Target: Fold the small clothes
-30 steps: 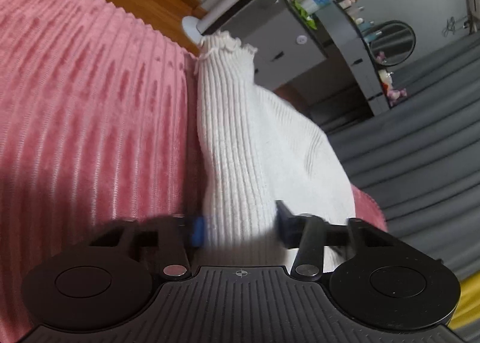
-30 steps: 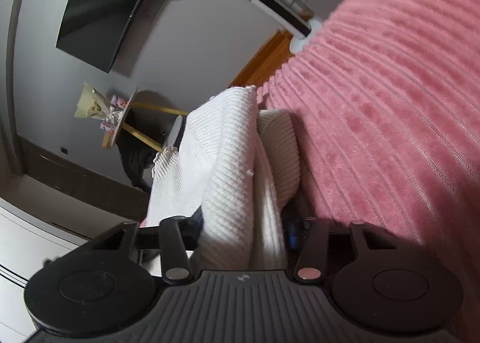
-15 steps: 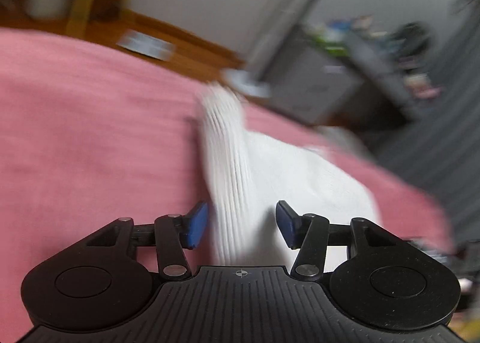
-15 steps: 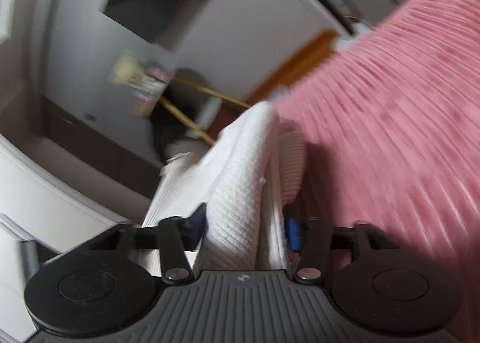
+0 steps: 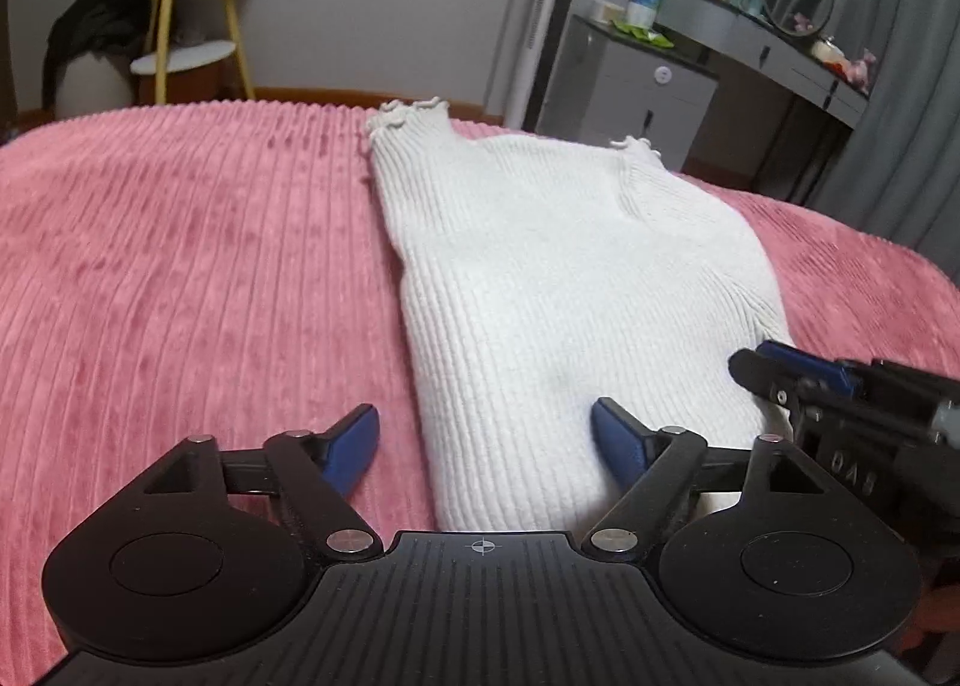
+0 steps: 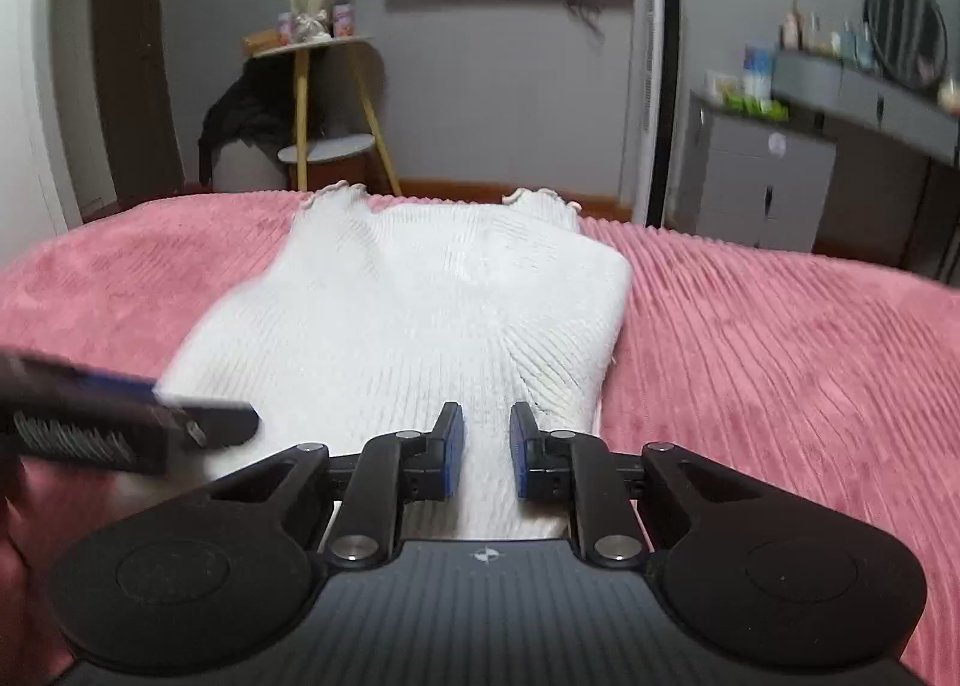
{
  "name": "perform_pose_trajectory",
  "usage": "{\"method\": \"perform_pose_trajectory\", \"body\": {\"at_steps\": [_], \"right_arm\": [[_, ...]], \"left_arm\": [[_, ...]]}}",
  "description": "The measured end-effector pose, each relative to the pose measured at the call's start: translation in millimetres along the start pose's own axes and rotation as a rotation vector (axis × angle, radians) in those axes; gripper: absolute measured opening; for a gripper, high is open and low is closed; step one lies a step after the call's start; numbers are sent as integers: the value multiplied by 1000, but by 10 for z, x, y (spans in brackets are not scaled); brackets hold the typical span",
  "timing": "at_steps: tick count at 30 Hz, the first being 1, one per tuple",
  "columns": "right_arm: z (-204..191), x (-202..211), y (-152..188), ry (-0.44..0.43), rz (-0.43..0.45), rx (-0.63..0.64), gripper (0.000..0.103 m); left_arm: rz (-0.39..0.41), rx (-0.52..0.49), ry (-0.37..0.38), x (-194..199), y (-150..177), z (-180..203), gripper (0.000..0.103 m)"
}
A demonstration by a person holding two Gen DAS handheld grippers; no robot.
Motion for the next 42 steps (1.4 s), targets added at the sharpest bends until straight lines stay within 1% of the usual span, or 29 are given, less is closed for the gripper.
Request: {"method": "perform_pose_trajectory", "body": {"at_steps": [1, 3, 5, 7, 9, 10, 11, 12, 13, 14, 15, 16, 17, 18, 19, 20, 21, 24, 26, 28, 31, 32, 34, 36, 42], "right_arm": [[-20, -11, 0, 5, 8, 21, 15], [-29, -29, -28, 22, -4, 30, 15], [-4, 59, -15, 28, -18, -4, 15], [34, 137, 15, 32, -16, -21, 15], [-63, 308, 79, 50, -24, -12, 15], [-71, 359, 95, 59, -45, -16, 15], [-51, 393, 138, 84, -81, -23, 16], [-40, 427, 171, 104, -118, -32, 17], [-38, 477, 212, 114, -157, -40, 19], [-30, 535, 255, 136, -194, -47, 27], [-21, 601, 299, 154, -228, -60, 46], [-25, 667, 348, 154, -258, -74, 58], [-39, 733, 395, 142, -285, -87, 76], [-63, 803, 437, 129, -305, -96, 87], [-83, 877, 456, 121, -308, -103, 89], [-106, 958, 473, 117, -302, -110, 97], [-122, 1028, 481, 112, -295, -119, 99], [-162, 1165, 500, 86, -316, -156, 99], [-175, 1233, 459, 122, -335, -179, 99], [-197, 1287, 430, 161, -367, -181, 99], [-288, 1331, 401, 128, -443, -161, 99], [-305, 1361, 393, 123, -451, -167, 99], [-328, 1431, 328, 121, -408, -180, 99], [-347, 1474, 268, 138, -381, -162, 99], [-368, 1468, 164, 158, -365, -110, 99]], "left_arm": [[0, -15, -1, -2, -15, -10, 86], [-12, -34, -22, 24, -1, -14, 91], [-40, -7, -30, 121, 59, -19, 94], [-54, 6, -40, 204, 93, -38, 95], [-74, 4, -60, 291, 170, -8, 96], [-90, -6, -73, 327, 216, 16, 97], [-122, -26, -87, 356, 277, 48, 97], [-164, -50, -107, 378, 348, 80, 97], [-187, -68, -128, 421, 425, 105, 97], [-194, -83, -146, 481, 488, 127, 97], [-193, -95, -158, 550, 546, 148, 97], [-190, -101, -165, 634, 606, 173, 97], [-185, -97, -169, 708, 655, 177, 97], [-179, -83, -173, 787, 705, 169, 98], [-173, -64, -177, 869, 745, 155, 98], [-162, -44, -181, 949, 771, 143, 98], [-149, -26, -185, 1027, 782, 125, 101], [-133, -9, -205, 1220, 761, 121, 102], [-131, -18, -226, 1331, 728, 155, 102], [-119, -26, -243, 1423, 695, 166, 102], [-105, -22, -248, 1528, 669, 184, 103], [-104, -20, -243, 1550, 664, 196, 103], [-106, -20, -238, 1579, 651, 215, 103], [-100, -25, -243, 1594, 628, 217, 103], [-100, -35, -275, 1558, 544, 200, 103]]}}
Point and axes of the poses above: each gripper's, at about its wrist camera, not at the fingertips, and x roughly against the way its jaws point, z to its right, y to its underside, the point moved 9 cm from there along -x, roughly the way its jaws point, and after that the axes turned 4 degrees about y, right-handed, at the moved point
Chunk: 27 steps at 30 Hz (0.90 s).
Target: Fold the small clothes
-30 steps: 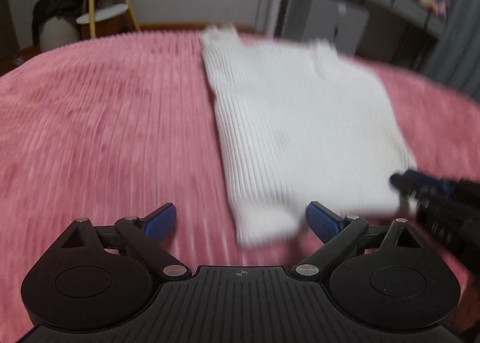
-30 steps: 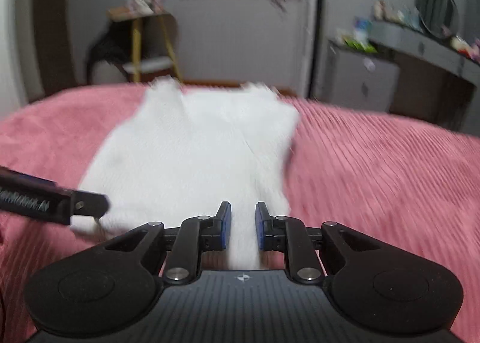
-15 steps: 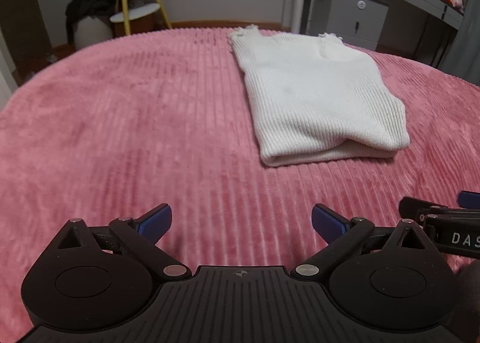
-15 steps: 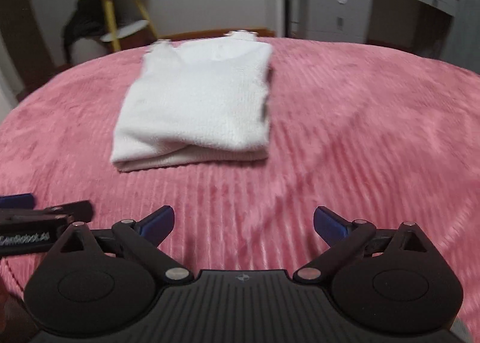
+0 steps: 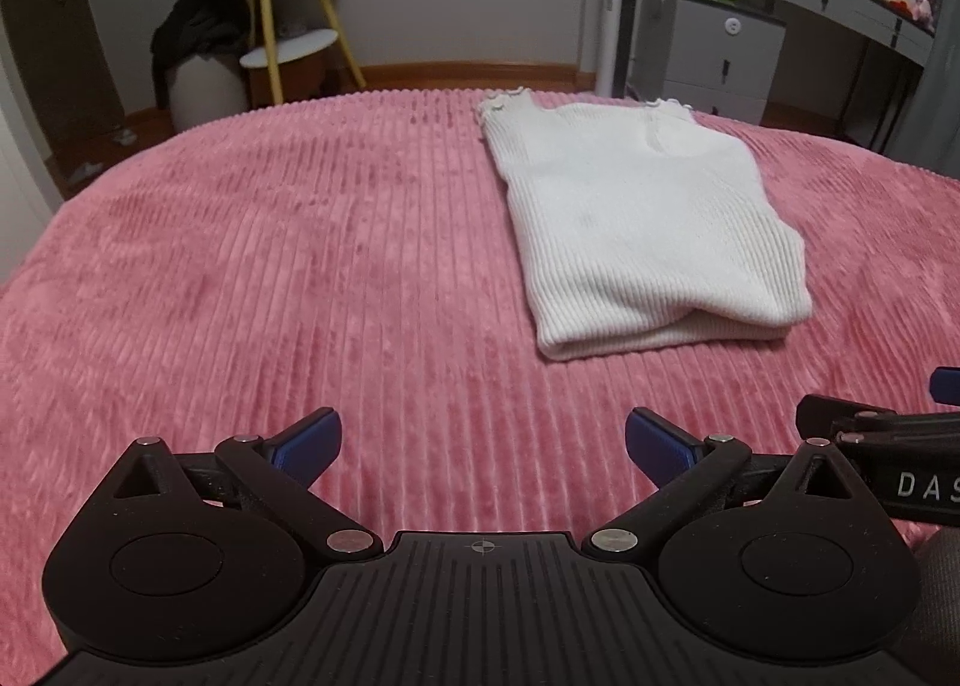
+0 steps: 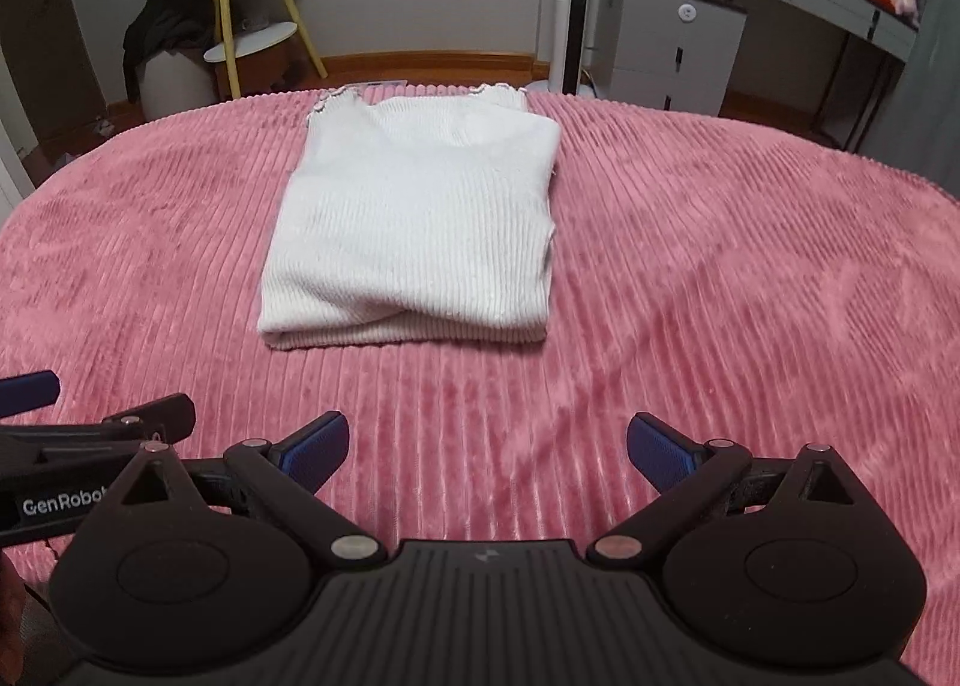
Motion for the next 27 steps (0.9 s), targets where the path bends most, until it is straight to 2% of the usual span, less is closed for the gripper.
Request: {"method": "perform_pose_trajectory", "body": {"at_steps": [7, 12, 27], "right_arm": [[-3, -81, -62, 10, -41, 32, 99], [8, -152, -108, 6, -53, 27, 99], [81, -259, -151, 14, -77, 12, 99]], "left_arm": [[-27, 16, -16, -105, -62, -5, 103], [-42, -10, -31, -162, -101, 39, 103], [-75, -17, -14, -262, -126, 86, 103]]}}
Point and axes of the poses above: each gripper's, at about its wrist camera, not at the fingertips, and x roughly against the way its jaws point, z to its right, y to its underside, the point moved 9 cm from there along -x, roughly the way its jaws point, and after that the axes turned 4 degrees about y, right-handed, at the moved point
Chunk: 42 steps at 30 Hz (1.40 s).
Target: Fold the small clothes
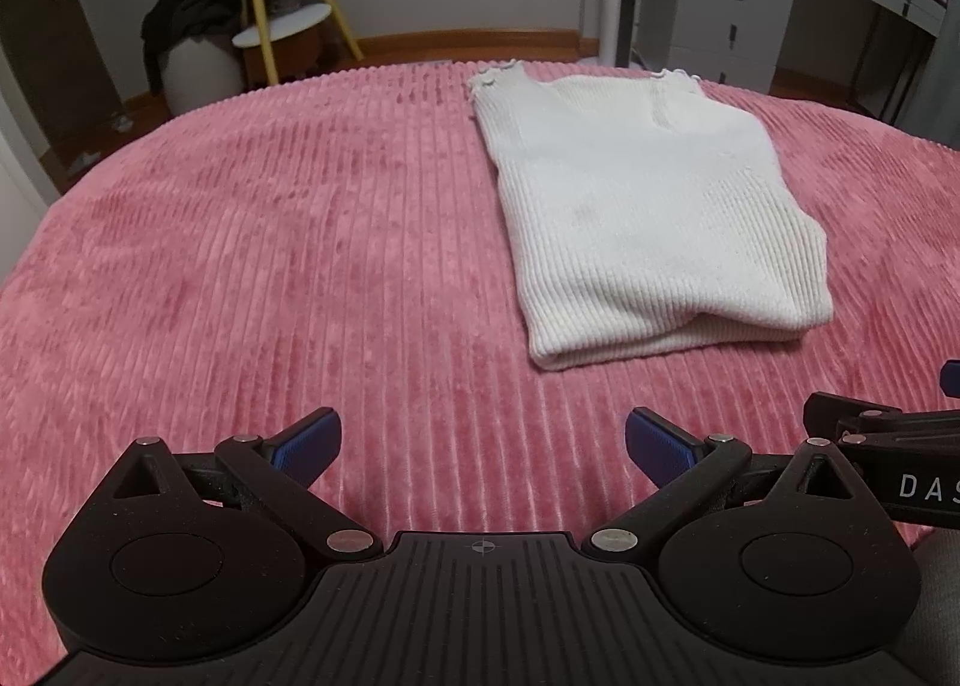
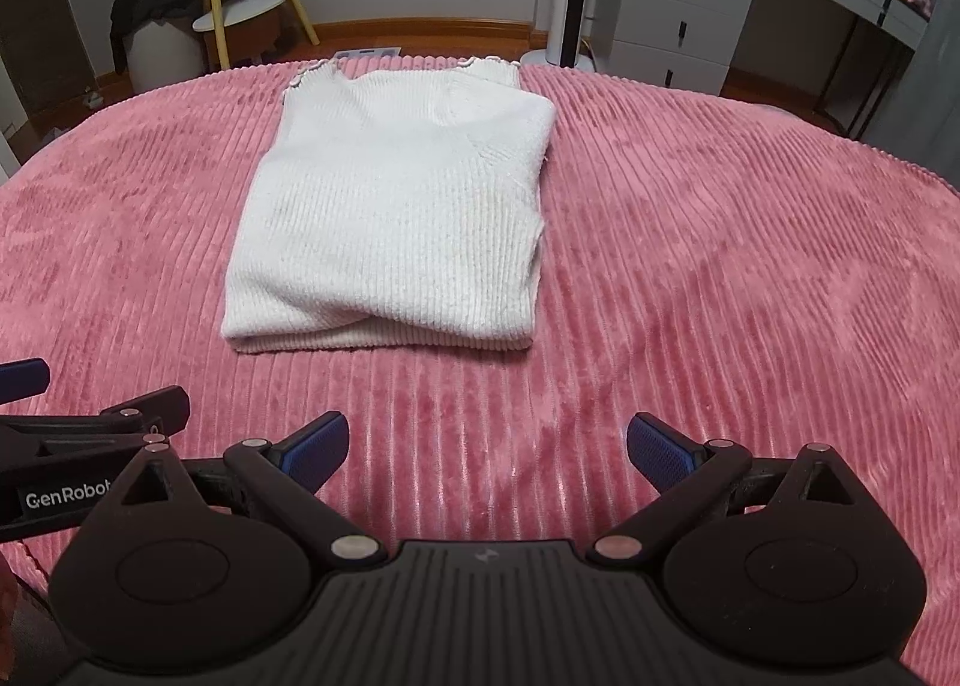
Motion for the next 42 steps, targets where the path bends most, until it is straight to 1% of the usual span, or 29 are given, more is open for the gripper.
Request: {"method": "perform_pose_trajectory", "body": {"at_steps": [13, 26, 42], "right_arm": [[28, 1, -20, -2, -1, -18, 99], [34, 40, -37, -22, 7, -29, 99], [59, 37, -28, -21, 8, -42, 99]], "left_arm": [[-6, -9, 2, -11, -5, 24, 103], [4, -8, 11, 27, -14, 39, 103], [6, -5, 9, 19, -23, 28, 103]]}}
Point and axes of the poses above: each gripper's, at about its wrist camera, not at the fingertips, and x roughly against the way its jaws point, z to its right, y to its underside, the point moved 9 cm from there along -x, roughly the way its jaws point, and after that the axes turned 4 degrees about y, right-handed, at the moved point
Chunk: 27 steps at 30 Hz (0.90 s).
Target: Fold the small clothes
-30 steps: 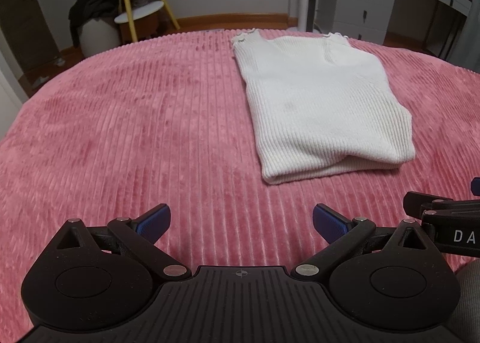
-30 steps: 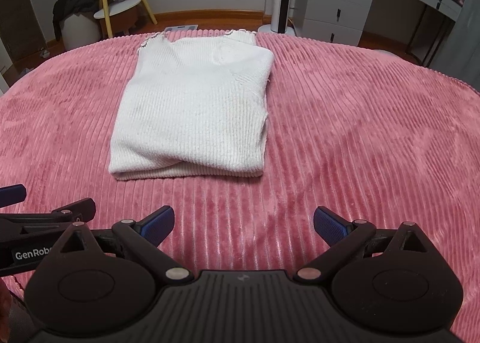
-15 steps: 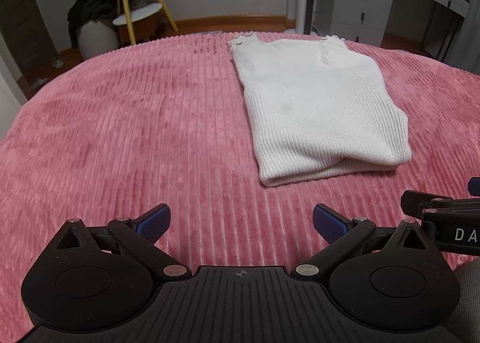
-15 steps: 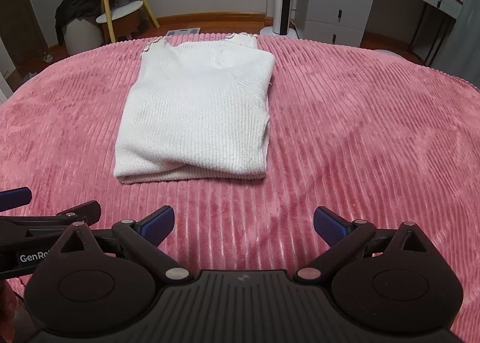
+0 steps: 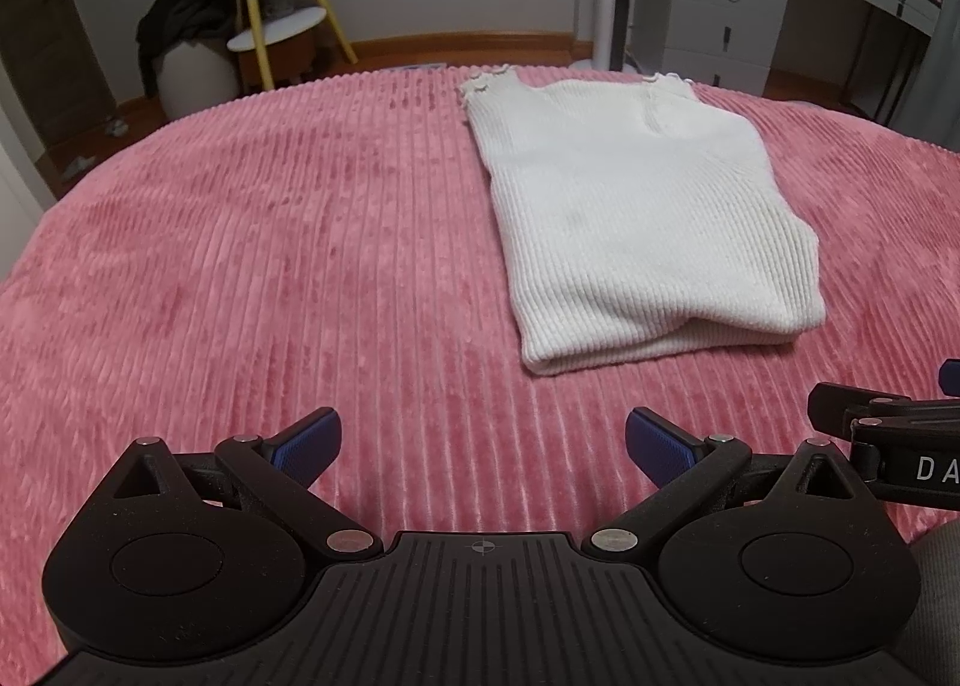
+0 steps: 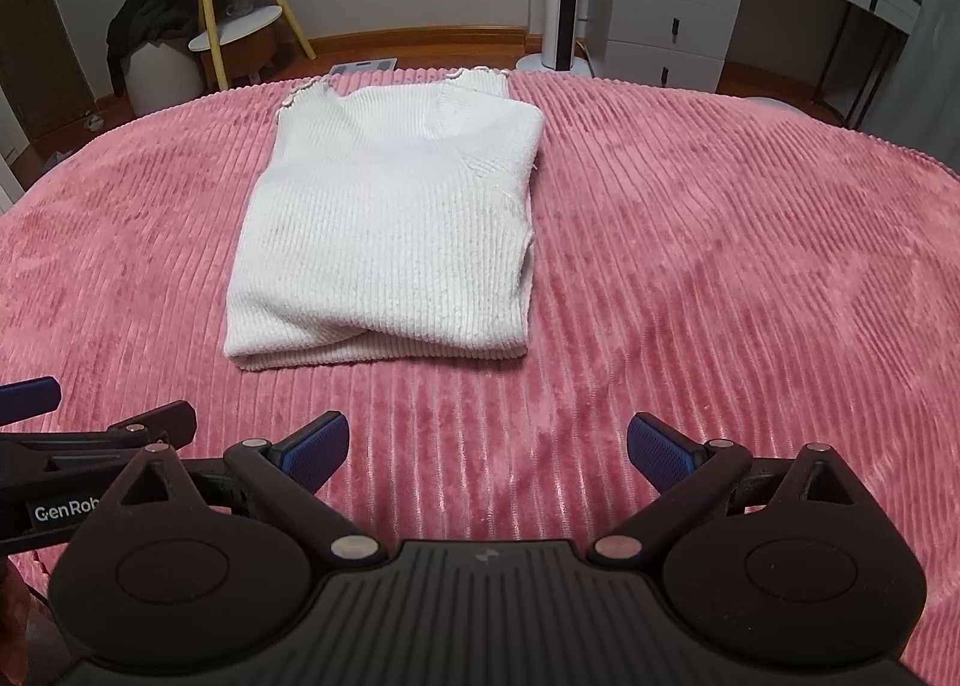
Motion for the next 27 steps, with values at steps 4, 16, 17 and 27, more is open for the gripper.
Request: {"method": "perform_pose_trajectory", "body": {"at_steps": [4, 16, 17, 27], "right_arm": [[-8, 6, 2, 1, 1, 0, 99], [-24, 10, 0, 5, 4, 1, 99], [-27, 11, 1, 5, 5, 1, 99], [-28, 42, -9, 7, 16, -2, 99]], "left_arm": [[1, 1, 4, -4, -5, -7, 103], [4, 2, 6, 2, -13, -30, 103], [4, 1, 5, 1, -15, -30, 103], [9, 1, 7, 7, -26, -25, 103]]}}
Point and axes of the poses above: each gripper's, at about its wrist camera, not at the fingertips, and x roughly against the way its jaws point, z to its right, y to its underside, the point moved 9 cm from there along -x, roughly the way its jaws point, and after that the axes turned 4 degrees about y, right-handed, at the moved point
